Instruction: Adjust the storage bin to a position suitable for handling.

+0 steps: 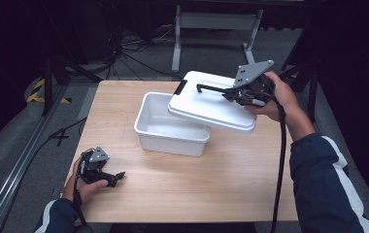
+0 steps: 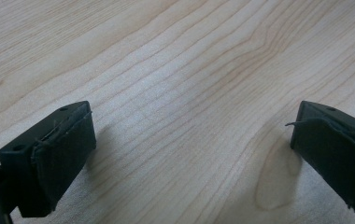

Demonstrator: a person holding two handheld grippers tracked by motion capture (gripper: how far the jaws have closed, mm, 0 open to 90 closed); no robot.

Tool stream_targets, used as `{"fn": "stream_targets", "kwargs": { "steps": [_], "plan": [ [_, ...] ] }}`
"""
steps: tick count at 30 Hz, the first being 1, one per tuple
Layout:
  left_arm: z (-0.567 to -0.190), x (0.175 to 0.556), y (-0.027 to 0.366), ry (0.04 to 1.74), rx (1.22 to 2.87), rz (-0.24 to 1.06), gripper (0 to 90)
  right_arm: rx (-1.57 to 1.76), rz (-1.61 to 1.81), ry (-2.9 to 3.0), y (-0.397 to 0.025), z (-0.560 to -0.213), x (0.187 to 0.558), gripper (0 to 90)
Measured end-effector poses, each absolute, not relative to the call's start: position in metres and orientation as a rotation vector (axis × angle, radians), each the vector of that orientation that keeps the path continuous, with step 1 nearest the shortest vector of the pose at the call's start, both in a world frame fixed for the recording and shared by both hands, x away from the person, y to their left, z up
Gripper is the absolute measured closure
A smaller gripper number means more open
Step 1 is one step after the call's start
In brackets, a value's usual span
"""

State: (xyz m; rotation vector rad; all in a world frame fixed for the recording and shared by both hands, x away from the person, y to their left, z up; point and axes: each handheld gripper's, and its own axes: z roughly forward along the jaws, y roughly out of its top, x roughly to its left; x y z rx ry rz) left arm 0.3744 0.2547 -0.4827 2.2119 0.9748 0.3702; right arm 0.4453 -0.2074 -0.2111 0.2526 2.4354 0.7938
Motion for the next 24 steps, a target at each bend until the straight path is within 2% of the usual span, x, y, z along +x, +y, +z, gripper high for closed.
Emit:
{"fn": "stream_targets", "kwargs": {
  "steps": [24],
  "plan": [
    [-0.484,0.374,0.254,0.985,2.200,0.372,0.5,0.434,0.855,2.365,-0.292,-0.225,0.433,84.3]
  ]
}}
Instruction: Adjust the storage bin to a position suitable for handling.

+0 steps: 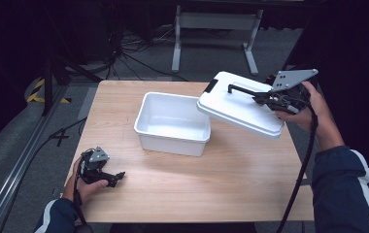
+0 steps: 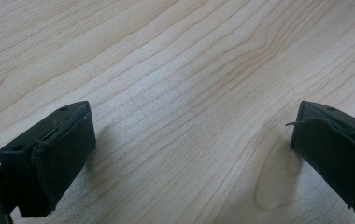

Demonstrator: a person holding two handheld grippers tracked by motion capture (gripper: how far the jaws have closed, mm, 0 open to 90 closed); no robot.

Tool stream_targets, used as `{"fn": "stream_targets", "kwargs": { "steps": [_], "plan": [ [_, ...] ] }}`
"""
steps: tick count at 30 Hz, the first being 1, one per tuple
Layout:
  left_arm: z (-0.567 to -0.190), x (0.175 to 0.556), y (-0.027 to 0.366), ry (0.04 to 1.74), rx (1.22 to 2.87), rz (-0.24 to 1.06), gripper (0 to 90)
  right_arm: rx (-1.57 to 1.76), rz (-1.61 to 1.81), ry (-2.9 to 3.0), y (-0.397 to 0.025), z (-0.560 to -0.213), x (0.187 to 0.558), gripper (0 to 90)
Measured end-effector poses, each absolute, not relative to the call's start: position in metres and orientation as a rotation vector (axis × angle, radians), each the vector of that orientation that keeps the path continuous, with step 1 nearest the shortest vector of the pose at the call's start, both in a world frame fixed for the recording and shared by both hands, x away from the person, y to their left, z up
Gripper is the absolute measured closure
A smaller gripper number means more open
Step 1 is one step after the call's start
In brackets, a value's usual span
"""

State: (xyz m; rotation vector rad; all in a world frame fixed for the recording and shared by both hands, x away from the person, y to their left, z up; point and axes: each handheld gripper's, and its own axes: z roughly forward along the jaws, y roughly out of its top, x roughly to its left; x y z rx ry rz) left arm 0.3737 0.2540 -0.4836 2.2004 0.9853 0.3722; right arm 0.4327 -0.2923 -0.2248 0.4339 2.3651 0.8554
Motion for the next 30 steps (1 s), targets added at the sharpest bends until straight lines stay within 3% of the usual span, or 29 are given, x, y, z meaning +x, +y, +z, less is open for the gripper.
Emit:
{"fn": "stream_targets", "kwargs": {
  "steps": [12,30],
  "plan": [
    [-0.483,0.374,0.254,0.979,2.203,0.378,0.5,0.518,0.830,2.354,-0.322,-0.241,0.431,84.4],
    [-0.484,0.373,0.254,0.989,2.199,0.366,0.5,0.674,0.774,2.429,-0.351,-0.304,0.443,84.3]
  ]
}}
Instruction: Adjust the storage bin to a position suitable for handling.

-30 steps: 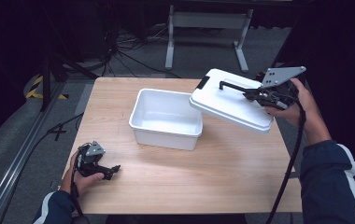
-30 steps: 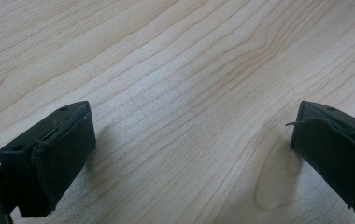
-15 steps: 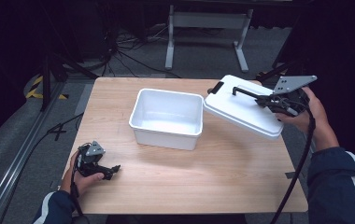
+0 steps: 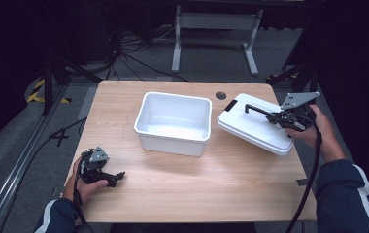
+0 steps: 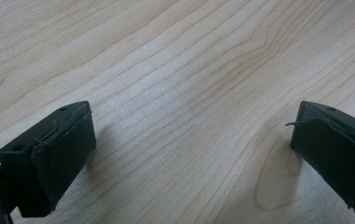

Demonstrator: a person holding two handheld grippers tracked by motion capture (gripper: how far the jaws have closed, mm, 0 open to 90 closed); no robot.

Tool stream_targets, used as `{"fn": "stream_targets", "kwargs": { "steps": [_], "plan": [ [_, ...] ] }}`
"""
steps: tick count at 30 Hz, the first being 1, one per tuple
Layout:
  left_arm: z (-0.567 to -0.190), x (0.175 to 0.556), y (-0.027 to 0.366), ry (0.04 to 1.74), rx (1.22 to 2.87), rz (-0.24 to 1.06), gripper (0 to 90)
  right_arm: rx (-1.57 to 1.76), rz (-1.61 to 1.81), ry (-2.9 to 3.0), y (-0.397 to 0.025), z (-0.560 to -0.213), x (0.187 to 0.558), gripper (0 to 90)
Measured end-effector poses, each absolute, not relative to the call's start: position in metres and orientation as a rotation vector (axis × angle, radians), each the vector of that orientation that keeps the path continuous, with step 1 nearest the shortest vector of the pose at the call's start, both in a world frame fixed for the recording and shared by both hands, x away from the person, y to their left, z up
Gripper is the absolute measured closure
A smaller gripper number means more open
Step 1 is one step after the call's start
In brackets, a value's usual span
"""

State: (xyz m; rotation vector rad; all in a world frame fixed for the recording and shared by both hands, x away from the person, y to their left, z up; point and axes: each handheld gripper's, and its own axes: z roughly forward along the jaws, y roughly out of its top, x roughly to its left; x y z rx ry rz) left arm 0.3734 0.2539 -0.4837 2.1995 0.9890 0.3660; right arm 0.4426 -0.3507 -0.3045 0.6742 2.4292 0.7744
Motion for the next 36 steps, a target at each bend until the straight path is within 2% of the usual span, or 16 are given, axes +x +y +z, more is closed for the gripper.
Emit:
{"fn": "stream_targets", "kwargs": {
  "steps": [15,36],
  "plan": [
    [-0.484,0.374,0.254,0.982,2.203,0.371,0.5,0.754,0.686,2.554,-0.351,-0.369,0.457,84.2],
    [-0.483,0.374,0.255,0.975,2.206,0.379,0.5,0.819,0.401,2.761,-0.359,-0.388,0.464,80.7]
  ]
}}
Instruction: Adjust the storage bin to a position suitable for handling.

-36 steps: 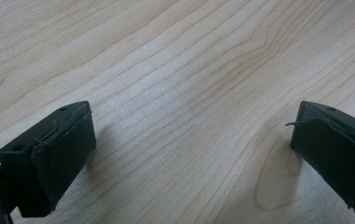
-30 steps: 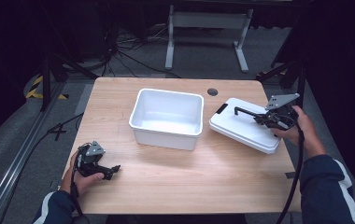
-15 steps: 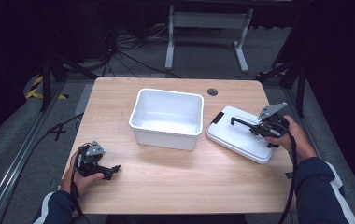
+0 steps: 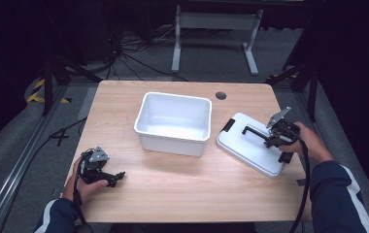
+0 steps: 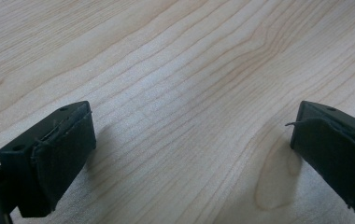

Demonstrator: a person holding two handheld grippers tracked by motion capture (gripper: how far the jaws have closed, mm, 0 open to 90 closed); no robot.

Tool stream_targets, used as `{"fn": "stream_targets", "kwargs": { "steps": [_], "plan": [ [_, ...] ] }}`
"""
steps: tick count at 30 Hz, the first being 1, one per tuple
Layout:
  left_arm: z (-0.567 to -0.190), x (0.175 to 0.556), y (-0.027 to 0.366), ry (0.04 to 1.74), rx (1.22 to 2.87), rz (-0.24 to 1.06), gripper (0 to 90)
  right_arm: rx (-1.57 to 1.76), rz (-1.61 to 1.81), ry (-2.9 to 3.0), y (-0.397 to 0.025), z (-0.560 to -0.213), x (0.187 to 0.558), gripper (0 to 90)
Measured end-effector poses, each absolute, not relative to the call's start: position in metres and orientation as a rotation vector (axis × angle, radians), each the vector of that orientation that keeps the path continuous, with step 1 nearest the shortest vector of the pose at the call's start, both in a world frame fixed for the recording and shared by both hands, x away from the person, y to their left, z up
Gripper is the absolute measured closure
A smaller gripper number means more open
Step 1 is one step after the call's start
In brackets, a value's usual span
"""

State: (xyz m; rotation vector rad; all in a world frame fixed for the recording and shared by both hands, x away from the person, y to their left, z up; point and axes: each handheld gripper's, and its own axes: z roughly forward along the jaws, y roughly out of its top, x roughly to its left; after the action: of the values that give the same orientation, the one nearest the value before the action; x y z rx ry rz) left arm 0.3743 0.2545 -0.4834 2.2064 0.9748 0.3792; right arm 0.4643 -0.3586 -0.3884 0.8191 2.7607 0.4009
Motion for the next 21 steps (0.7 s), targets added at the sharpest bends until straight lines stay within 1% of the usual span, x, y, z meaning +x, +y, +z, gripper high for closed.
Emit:
{"fn": "stream_targets", "kwargs": {
  "steps": [4,12,14,16,19,21],
  "plan": [
    [-0.483,0.374,0.254,0.976,2.205,0.379,0.5,0.846,0.412,2.743,-0.358,-0.386,0.466,75.8],
    [-0.483,0.374,0.254,0.976,2.205,0.379,0.4,0.862,0.499,2.715,-0.358,-0.382,0.465,71.2],
    [-0.483,0.374,0.255,0.975,2.210,0.375,0.4,0.886,0.525,2.678,-0.359,-0.381,0.465,68.6],
    [-0.483,0.374,0.255,0.974,2.206,0.378,0.4,0.890,0.562,2.648,-0.360,-0.378,0.462,62.9],
    [-0.483,0.375,0.255,0.973,2.206,0.377,0.4,0.907,0.631,2.610,-0.361,-0.373,0.457,59.6],
    [-0.483,0.375,0.255,0.973,2.206,0.377,0.4,0.917,0.679,2.575,-0.362,-0.371,0.452,55.4]
  ]
}}
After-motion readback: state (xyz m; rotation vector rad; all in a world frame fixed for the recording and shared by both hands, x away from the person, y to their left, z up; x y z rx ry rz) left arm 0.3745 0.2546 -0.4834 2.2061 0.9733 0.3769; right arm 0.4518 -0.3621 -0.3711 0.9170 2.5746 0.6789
